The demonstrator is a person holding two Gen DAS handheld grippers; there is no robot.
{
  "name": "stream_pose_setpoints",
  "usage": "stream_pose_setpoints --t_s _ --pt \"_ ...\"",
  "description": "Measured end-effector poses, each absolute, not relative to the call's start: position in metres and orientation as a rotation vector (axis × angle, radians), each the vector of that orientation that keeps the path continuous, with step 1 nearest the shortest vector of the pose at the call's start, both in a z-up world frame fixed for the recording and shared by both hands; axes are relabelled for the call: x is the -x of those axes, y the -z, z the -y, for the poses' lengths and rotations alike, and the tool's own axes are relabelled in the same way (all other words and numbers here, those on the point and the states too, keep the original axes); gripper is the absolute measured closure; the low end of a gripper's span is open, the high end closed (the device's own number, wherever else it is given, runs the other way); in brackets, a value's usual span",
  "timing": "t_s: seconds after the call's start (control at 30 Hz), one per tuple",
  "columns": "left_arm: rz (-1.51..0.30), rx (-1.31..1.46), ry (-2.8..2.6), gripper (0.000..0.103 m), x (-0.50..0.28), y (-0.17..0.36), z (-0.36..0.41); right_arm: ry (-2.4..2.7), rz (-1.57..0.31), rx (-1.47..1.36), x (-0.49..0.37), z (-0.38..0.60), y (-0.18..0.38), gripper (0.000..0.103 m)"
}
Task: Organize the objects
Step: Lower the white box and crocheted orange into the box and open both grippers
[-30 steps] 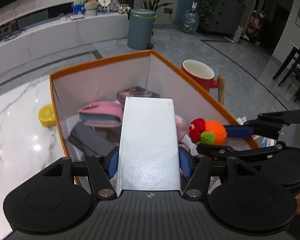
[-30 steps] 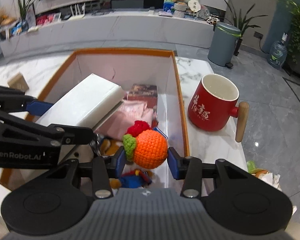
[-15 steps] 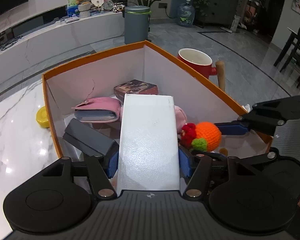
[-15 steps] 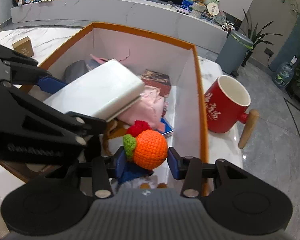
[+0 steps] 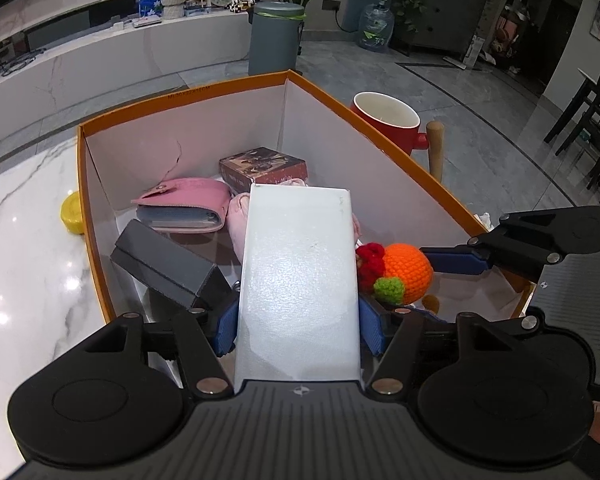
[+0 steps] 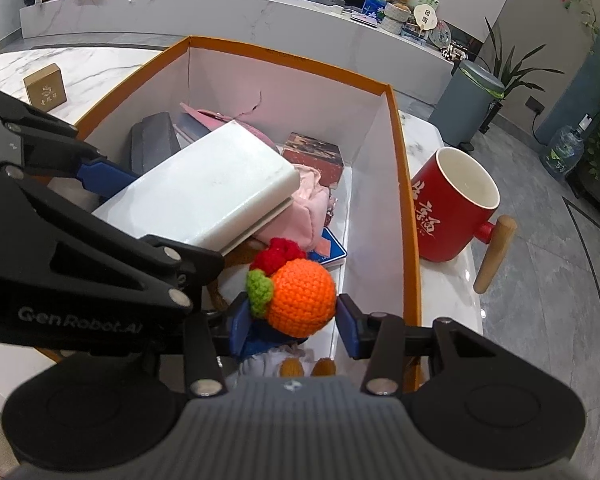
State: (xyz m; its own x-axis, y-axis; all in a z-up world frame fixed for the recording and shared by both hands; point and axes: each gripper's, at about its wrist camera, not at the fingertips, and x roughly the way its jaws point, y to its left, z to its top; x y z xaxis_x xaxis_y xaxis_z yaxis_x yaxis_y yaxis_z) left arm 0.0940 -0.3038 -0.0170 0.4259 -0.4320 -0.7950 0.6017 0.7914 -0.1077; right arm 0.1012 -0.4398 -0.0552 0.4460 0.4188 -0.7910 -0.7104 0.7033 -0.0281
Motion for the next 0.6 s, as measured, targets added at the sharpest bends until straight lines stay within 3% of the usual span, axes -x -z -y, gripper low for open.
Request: stream_pose_setpoints --t_s 0.23,0.3,0.37,0.6 --pt "-0.947 -0.193 0.65 0.034 -0.094 0.016 0.306 -0.717 -0.873 0.369 -0.101 0.443 0.053 0.052" --pt "-0.968 -0.144 0.677 0.028 -0.097 0.016 0.305 -0.714 -0.869 0.38 -0.1 0.444 0.053 0.046" --pt "-1.006 -0.032 0.738 0.011 -0.104 0.016 0.3 -0.722 -0.865 0.37 -0.1 0.447 0.052 0.039" --pt "-1.039 0.053 0.777 0.008 -0.107 0.014 0.298 -0.734 -0.847 0.35 -0.099 0.457 0.044 0.037"
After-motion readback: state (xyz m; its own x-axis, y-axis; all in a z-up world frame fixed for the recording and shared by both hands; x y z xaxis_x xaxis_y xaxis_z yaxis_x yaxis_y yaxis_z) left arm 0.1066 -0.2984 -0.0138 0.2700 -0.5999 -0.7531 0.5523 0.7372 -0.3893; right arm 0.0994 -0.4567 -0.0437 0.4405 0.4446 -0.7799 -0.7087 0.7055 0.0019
